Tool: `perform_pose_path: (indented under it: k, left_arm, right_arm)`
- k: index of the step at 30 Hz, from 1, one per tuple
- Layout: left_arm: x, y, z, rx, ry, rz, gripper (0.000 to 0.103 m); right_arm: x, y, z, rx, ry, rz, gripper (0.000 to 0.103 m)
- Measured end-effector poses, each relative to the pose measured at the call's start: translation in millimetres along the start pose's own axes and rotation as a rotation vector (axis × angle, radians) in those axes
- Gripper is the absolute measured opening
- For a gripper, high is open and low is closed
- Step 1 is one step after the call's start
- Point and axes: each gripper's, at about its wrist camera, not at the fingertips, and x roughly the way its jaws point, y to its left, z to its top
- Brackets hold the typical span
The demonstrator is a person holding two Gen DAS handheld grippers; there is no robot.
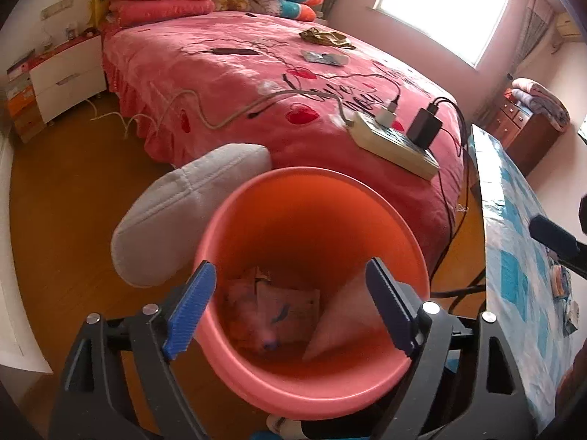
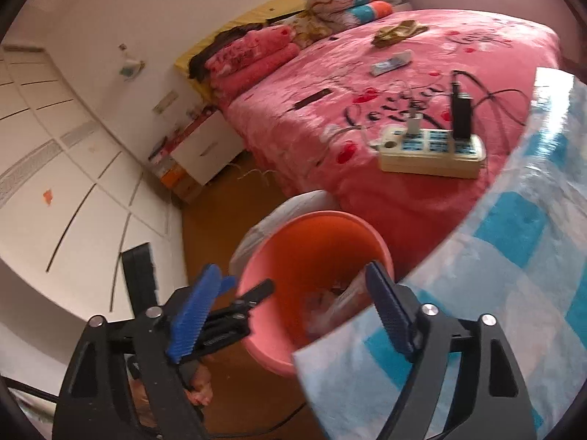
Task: Collect trash
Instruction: 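Carry the pouch and packet to the orange bucket and release both, then move both grippers back over the table toward the tissue packs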
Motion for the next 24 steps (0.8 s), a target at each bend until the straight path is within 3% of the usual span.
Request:
perform_pose_path:
  k: [4, 24]
  left_arm:
    - [-1, 0, 1, 0.000, 0.004, 0.001, 0.086]
    - [-18, -57, -5, 0.124, -0.005, -0.063, 0.087]
  right_arm:
    - [-19, -14, -6, 0.017, -0.049, -0.061, 0.090]
    - [-92, -48, -58, 0.025, -0.227, -0.290, 0.092]
